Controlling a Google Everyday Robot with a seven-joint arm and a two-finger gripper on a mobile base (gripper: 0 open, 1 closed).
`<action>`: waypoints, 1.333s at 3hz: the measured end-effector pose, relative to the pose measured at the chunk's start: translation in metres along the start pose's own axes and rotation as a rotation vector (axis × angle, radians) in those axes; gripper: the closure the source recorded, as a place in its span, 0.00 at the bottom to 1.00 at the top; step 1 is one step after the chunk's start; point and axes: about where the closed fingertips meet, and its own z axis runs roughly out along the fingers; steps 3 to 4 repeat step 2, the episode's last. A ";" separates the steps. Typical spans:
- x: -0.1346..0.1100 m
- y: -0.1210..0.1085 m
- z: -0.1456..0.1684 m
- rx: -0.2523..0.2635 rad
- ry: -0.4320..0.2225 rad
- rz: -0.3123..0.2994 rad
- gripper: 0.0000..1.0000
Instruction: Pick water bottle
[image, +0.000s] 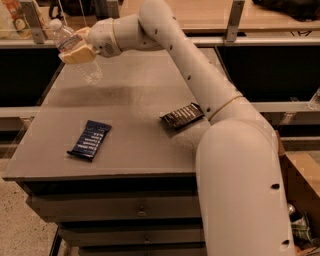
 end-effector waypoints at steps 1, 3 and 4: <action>-0.025 0.000 -0.014 -0.016 0.002 -0.025 1.00; -0.025 0.000 -0.014 -0.016 0.001 -0.025 1.00; -0.025 0.000 -0.014 -0.016 0.001 -0.025 1.00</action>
Offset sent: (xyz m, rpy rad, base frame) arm -0.0057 -0.0218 0.0482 -0.0047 -0.0401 0.0189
